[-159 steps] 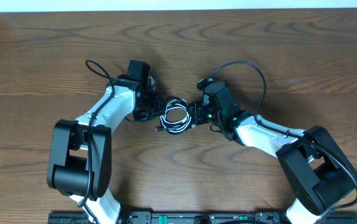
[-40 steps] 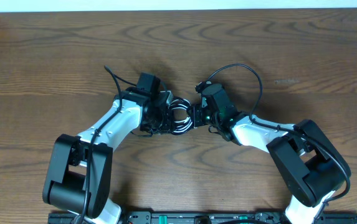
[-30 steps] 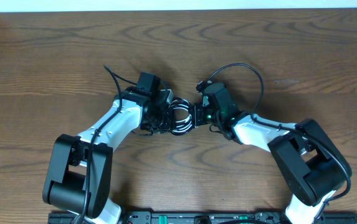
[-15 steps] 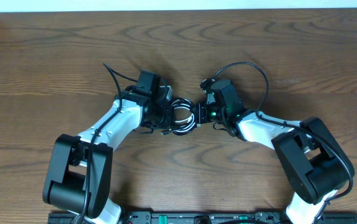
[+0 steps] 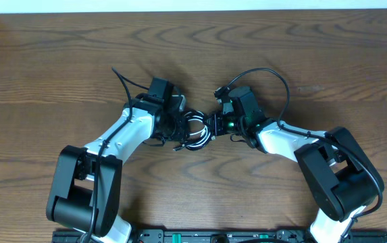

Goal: Untangle cables

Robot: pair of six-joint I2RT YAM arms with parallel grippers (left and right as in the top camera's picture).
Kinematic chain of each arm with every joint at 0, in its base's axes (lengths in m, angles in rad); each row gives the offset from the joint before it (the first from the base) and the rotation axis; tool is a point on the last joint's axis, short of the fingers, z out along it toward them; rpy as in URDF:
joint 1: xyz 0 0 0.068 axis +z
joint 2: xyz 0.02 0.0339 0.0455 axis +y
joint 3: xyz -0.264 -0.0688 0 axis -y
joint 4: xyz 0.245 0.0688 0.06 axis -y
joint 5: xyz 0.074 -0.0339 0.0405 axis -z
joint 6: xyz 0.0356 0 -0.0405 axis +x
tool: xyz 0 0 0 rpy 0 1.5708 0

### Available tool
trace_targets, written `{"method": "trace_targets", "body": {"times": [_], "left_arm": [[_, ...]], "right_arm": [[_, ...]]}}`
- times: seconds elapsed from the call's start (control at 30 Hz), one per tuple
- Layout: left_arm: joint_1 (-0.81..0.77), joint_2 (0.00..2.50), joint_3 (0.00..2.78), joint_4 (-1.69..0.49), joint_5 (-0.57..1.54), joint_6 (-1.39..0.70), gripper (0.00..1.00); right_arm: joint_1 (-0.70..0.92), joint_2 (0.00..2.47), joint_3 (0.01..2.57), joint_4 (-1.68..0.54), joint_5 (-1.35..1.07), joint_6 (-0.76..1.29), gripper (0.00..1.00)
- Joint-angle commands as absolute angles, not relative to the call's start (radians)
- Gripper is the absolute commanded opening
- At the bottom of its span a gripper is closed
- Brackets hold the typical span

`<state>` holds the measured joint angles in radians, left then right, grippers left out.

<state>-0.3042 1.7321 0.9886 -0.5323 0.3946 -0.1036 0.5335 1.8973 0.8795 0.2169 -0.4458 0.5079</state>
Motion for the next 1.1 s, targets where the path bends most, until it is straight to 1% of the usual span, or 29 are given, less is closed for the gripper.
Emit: {"method": "trace_targets", "body": {"times": [0.0,0.17,0.3,0.4,0.47,0.5,0.67,0.7,0.73,0.77,0.8,1.07], "left_arm": [[-0.307,1.745,0.978,-0.548,0.511,-0.001,0.47],[-0.307,1.745,0.976,-0.577,0.536,0.027,0.47],[-0.307,1.745,0.968,-0.579,0.536,0.027,0.45],[-0.307,1.745,0.958,-0.579,0.535,0.027,0.41],[-0.307,1.745,0.951,-0.579,0.535,0.026,0.34],[-0.307,1.745,0.948,-0.579,0.535,0.026,0.33],[-0.307,1.745,0.942,-0.579,0.531,0.026,0.33],[-0.307,1.745,0.942,-0.579,0.525,0.027,0.3],[-0.307,1.745,0.942,-0.578,0.513,0.026,0.24],[-0.307,1.745,0.942,-0.578,0.493,0.026,0.12],[-0.307,1.745,0.942,-0.578,0.48,0.024,0.08],[-0.294,1.745,0.943,-0.571,0.446,-0.005,0.06]], "right_arm": [[0.54,1.905,0.873,0.221,-0.432,0.493,0.02],[0.545,1.905,0.873,0.22,-0.431,0.493,0.01],[0.545,1.905,0.873,0.22,-0.431,0.493,0.01],[0.545,1.905,0.873,0.22,-0.431,0.493,0.01],[0.545,1.905,0.873,0.218,-0.431,0.493,0.01],[0.545,1.905,0.873,0.216,-0.428,0.493,0.01],[0.545,1.905,0.873,0.213,-0.425,0.493,0.01],[0.545,1.905,0.873,0.213,-0.425,0.493,0.01],[0.545,1.905,0.873,0.213,-0.424,0.493,0.01],[0.545,1.905,0.873,0.213,-0.421,0.493,0.01],[0.546,1.905,0.873,0.213,-0.421,0.493,0.01],[0.546,1.905,0.873,0.213,-0.421,0.493,0.01]]}}
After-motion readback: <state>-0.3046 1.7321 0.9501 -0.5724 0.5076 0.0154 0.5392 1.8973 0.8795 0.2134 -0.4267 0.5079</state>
